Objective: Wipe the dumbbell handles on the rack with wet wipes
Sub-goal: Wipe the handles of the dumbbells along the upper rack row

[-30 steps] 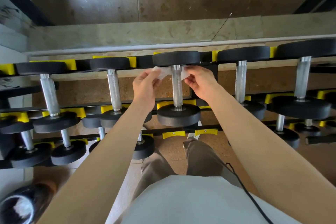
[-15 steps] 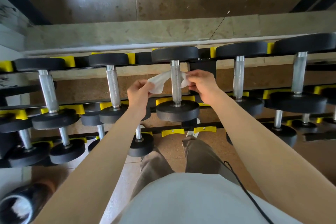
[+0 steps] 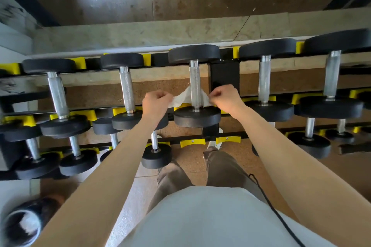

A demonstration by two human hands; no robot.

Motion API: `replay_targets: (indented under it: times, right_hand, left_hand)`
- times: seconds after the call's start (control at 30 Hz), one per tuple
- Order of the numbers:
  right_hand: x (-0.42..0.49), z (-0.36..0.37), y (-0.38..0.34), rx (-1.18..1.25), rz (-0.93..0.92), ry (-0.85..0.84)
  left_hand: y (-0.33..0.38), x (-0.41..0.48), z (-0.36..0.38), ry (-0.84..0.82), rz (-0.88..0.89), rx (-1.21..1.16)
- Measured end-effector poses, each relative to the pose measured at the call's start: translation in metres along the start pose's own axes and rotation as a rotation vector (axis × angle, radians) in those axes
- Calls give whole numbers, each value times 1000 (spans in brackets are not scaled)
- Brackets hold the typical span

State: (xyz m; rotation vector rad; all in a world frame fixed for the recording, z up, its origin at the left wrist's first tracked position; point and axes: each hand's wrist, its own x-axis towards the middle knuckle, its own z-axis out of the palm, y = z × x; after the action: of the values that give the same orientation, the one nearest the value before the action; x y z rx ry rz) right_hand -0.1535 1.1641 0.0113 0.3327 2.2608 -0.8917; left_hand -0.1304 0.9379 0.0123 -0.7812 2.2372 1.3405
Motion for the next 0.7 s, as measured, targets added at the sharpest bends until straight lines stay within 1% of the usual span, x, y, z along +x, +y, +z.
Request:
replay_targets:
  times: [0.07,0.13,0.2,0.33,0.4,0.47,0.57,0.63,0.7]
  right_hand:
    - [-6,-12,7,-172,10,29]
    - [-11,-22,11,-257,18,45]
    - [-13,-23,8,-266,-12,0]
    - [-13,-2,-9,-215,-122,-119]
    - [-12,7,-12,-206,-131,-114]
    - [-10,6,-10,-181,-105,-114]
    - [-16,-9,1,-89,-80,-89]
    - [-22,-22,9,11,-95,-35]
    - [-27,-29,15,77,-138,-14]
  left_hand:
    - [5,-1,12,-146,51,130]
    - [5,-3,22,-222,62,236]
    - [4,-6,21,-216,48,227]
    - [-2,-12,-4,-98,-30,125]
    - [-2,-19,-11,-84,-51,95]
    - [-1,-23,-7,-121,-8,98]
    - [6,-27,16,-161,70,172]
    - [11,-27,32,-139,36,197]
    - [14,-27,37,-115,-42,181]
